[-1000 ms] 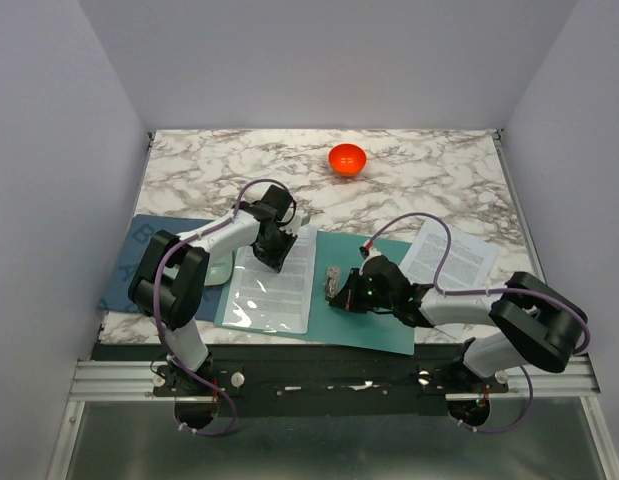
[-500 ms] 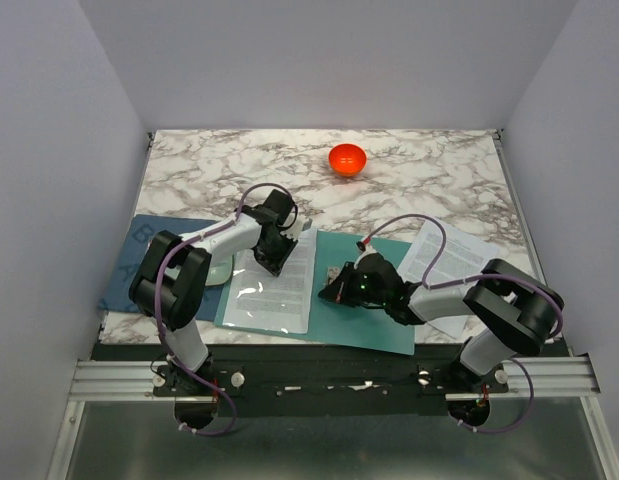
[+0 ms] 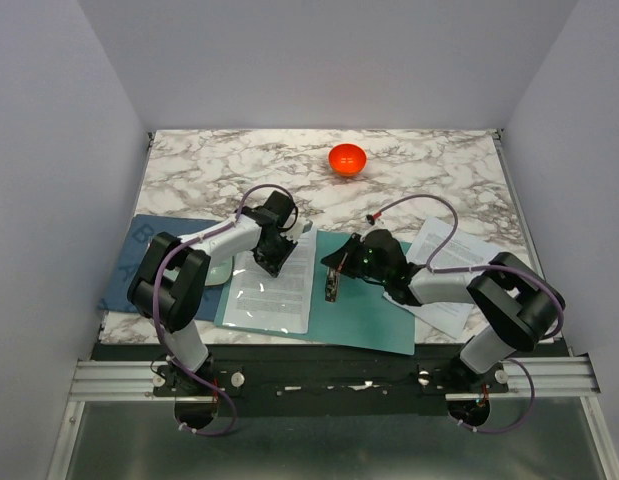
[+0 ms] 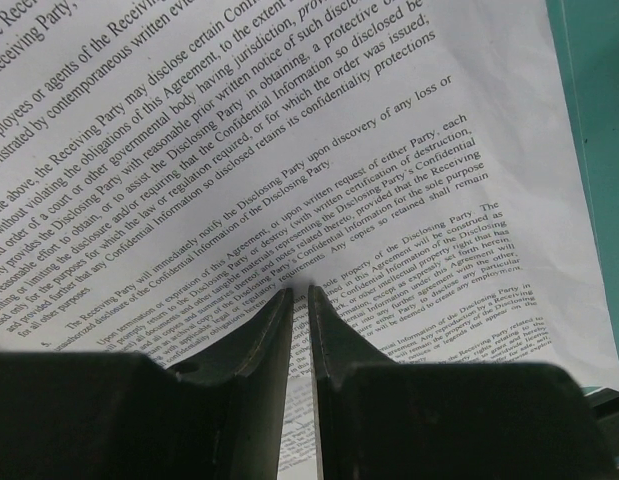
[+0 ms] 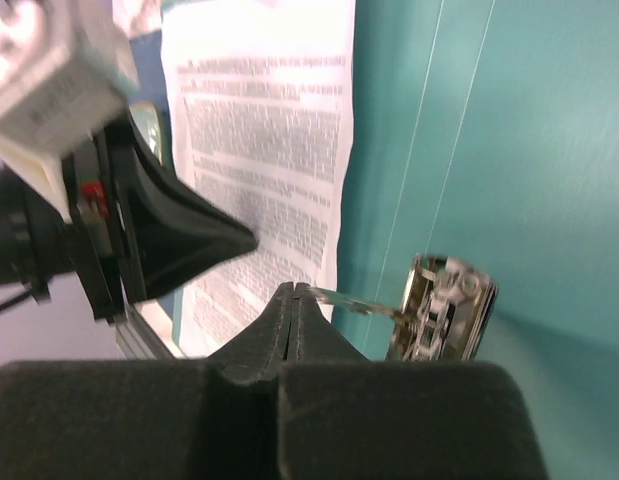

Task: Put the files into the folder

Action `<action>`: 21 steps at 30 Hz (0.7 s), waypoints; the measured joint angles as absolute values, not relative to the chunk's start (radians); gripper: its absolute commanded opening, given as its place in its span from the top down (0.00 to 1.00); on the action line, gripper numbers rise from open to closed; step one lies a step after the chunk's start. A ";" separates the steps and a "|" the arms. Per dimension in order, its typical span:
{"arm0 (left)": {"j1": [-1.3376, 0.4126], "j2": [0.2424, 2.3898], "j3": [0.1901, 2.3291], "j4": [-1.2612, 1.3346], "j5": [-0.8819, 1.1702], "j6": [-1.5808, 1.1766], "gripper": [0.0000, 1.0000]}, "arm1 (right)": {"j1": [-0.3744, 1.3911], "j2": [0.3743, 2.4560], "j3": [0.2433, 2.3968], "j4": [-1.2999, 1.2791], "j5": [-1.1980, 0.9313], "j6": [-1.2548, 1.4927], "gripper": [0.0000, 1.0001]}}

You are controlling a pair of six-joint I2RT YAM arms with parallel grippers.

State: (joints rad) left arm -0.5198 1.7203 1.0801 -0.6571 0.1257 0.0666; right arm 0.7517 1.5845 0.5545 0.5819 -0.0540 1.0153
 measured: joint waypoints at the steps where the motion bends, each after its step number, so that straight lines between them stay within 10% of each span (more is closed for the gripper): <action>1: -0.520 1.720 1.080 -0.659 0.124 0.068 0.75 | 0.738 1.588 0.567 0.581 -0.056 1.007 1.00; 21: -0.521 1.679 1.108 -0.736 0.109 0.100 0.75 | 0.649 1.350 0.917 -0.215 0.013 0.714 0.36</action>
State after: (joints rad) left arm -0.5213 1.6787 1.1084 -0.7364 0.1085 0.1001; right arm 0.6495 1.3502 0.9173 -0.2146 0.0128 0.7136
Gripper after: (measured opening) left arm 0.246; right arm 0.593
